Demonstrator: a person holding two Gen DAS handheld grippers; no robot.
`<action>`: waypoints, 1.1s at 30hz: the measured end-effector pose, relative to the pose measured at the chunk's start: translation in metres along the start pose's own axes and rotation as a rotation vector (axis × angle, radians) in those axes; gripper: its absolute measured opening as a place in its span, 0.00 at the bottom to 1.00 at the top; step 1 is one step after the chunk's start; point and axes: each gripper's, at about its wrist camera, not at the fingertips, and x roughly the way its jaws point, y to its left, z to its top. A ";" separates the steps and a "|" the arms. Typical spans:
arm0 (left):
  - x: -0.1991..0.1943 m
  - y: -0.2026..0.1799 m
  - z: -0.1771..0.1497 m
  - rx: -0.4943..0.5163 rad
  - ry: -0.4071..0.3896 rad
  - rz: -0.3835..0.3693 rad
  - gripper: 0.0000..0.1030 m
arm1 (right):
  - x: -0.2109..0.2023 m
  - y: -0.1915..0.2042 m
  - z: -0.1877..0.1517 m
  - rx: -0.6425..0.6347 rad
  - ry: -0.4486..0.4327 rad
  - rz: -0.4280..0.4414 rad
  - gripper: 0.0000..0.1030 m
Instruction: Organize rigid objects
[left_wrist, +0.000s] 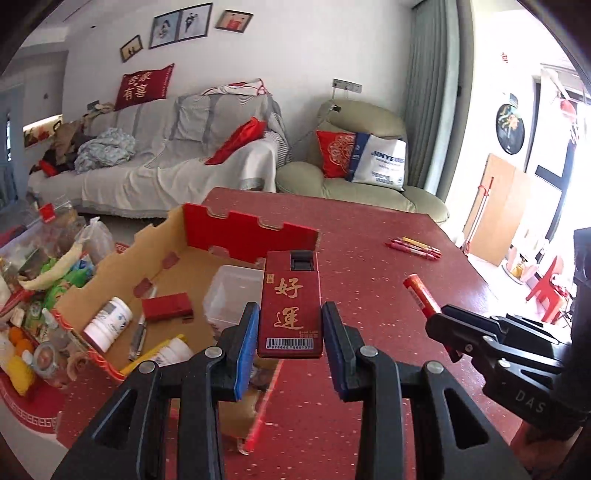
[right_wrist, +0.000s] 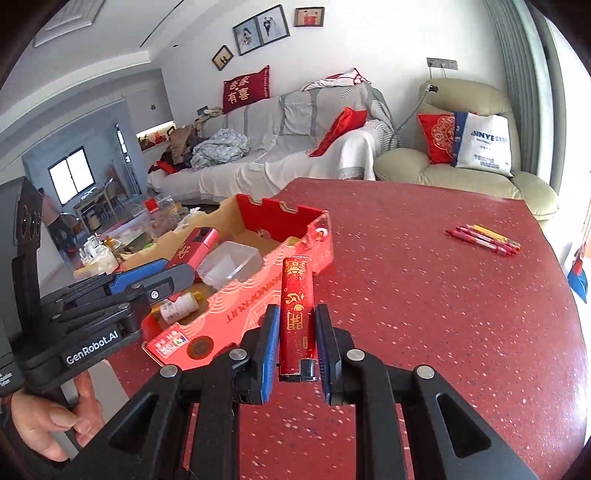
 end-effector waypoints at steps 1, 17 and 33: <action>0.001 0.011 0.001 -0.014 0.003 0.020 0.36 | 0.005 0.008 0.004 -0.008 0.001 0.014 0.20; 0.022 0.082 -0.018 -0.088 0.060 0.103 0.36 | 0.082 0.074 0.014 -0.068 0.082 0.110 0.20; 0.044 0.099 -0.005 -0.080 0.133 0.141 0.36 | 0.111 0.089 0.036 -0.084 0.119 0.089 0.20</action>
